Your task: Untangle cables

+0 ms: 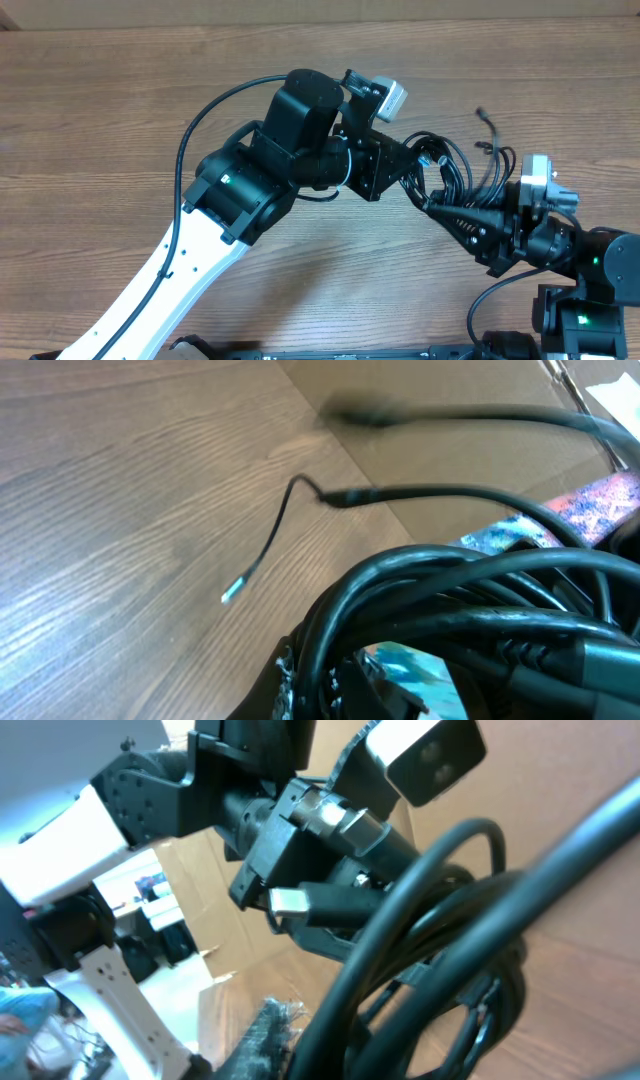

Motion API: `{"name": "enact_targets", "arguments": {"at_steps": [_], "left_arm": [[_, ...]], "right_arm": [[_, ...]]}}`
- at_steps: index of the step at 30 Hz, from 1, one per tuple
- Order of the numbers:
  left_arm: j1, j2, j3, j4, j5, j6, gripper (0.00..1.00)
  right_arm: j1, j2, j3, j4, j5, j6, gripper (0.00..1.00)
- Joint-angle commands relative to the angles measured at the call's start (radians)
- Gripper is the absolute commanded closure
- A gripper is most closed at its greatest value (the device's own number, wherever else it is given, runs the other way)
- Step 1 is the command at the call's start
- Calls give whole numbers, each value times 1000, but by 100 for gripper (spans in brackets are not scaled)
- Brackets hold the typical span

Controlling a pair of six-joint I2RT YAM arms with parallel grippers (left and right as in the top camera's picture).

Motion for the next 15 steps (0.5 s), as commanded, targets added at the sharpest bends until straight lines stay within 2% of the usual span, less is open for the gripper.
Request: {"name": "enact_targets", "arguments": {"at_steps": [1,6,7,8,9,15], "left_arm": [[5,13,9,31,-16,-2,96],[5,13,9,56,-10,-3,96],[5,13,9,56,-10,-3,96],[5,13,9,56,-10,-3,96],[5,13,9,56,-10,-3,96],[32,13,9,51,-13,-4,96]], "right_arm": [[8,-13,10,0,-21,-8,75],[8,-13,10,0,-21,-8,72],[8,-13,10,0,-21,-8,67],[8,-13,10,0,-21,-8,31],[8,-13,10,0,-21,-8,0],[8,-13,10,0,-21,-8,0]]}}
